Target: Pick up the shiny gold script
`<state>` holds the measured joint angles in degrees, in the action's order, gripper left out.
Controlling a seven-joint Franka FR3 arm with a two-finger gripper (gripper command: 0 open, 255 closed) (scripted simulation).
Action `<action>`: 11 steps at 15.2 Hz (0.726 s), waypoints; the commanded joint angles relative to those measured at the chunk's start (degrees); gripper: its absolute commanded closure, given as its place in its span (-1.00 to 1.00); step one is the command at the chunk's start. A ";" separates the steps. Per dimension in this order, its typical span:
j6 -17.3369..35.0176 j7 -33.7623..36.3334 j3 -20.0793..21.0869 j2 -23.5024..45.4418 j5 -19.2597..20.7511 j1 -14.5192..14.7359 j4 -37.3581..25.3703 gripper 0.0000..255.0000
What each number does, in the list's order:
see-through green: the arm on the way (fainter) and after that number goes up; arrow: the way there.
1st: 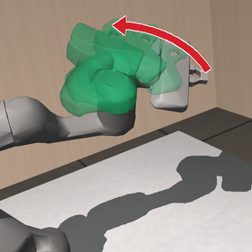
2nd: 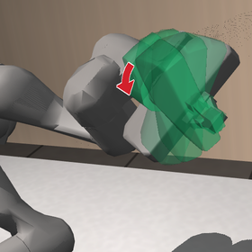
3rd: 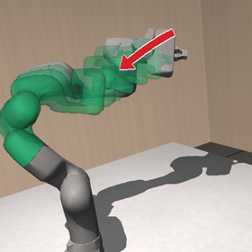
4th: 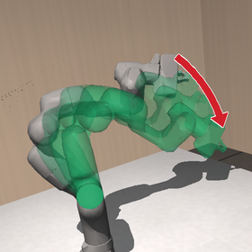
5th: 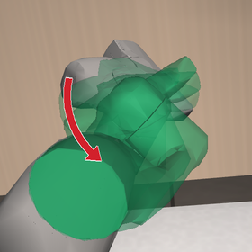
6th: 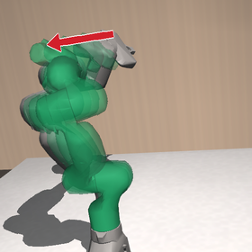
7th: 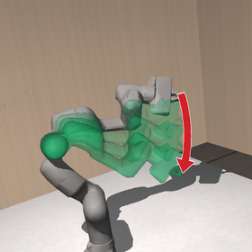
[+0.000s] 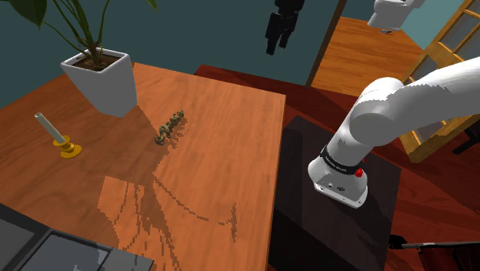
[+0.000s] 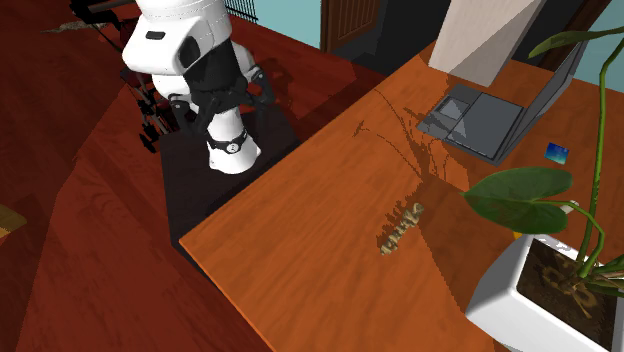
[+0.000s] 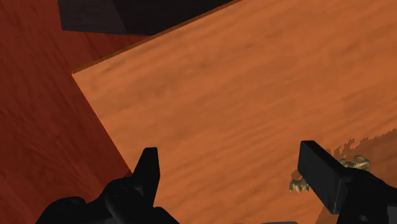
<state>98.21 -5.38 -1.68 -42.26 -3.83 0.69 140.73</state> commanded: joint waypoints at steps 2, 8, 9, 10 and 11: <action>1.11 2.93 1.53 0.19 -0.99 0.02 0.80 -1.00; 8.53 20.28 10.88 4.48 -6.59 0.12 3.09 -1.00; 9.87 23.15 12.43 5.70 -7.37 0.07 3.04 -1.00; 11.23 26.01 13.98 7.06 -8.08 -0.02 2.87 -1.00; 12.60 28.89 15.50 8.55 -8.68 -0.14 2.58 -1.00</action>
<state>109.90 20.30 12.36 -34.63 -11.83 0.65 143.58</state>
